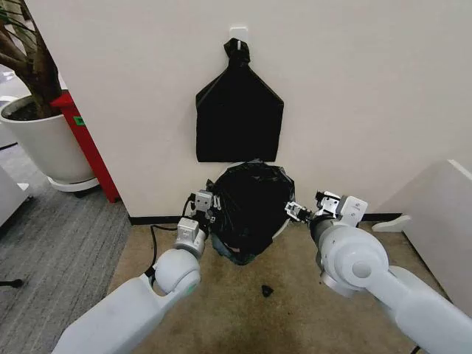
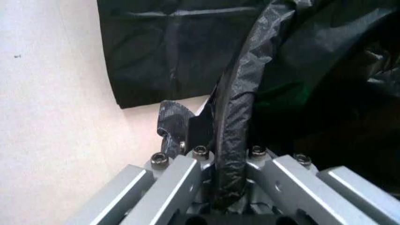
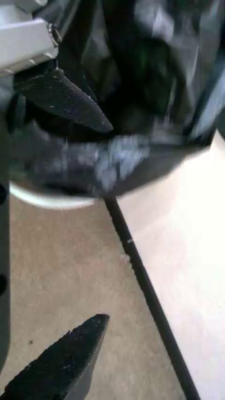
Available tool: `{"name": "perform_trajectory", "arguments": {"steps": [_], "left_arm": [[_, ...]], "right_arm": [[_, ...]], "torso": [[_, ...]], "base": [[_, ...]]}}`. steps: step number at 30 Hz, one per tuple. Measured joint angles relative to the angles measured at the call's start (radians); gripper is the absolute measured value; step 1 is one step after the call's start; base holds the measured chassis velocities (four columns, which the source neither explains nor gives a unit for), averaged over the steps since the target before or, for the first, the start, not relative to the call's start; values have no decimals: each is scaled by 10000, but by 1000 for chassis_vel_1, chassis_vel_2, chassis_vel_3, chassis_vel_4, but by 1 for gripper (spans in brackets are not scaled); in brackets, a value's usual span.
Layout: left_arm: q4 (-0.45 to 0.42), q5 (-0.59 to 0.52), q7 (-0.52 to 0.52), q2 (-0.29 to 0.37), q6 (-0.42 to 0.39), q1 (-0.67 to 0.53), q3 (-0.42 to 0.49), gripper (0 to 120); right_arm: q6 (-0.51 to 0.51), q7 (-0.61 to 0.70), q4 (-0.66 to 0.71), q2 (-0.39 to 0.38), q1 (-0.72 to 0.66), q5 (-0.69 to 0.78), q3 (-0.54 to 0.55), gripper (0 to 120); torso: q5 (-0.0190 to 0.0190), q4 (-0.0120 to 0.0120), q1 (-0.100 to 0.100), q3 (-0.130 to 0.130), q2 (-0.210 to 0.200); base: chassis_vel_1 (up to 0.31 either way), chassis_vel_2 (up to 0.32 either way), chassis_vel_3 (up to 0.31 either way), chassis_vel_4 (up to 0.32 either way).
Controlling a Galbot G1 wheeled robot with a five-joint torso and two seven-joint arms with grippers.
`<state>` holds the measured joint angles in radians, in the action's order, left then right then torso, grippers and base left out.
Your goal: Place the garbage bag over the trash bin.
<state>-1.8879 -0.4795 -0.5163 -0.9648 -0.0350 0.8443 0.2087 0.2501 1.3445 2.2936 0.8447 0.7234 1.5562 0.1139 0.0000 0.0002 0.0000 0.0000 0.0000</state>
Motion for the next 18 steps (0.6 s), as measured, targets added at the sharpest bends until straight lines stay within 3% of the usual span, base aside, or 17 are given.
{"name": "perform_trajectory", "arguments": {"steps": [9,18], "left_arm": [[22,227,72,-4,93,-7,85,1],[196,185,78,-97,96,-115,-66,1]], "right_arm": [[8,156,-732,508,-113,-13,179,100],[64,213,-298,-74,346,-65,-5,100]], "torso": [[0,-1,0,1,0],[2,4,0,-2,0]], "base": [[0,0,0,0],[0,0,0,0]]}}
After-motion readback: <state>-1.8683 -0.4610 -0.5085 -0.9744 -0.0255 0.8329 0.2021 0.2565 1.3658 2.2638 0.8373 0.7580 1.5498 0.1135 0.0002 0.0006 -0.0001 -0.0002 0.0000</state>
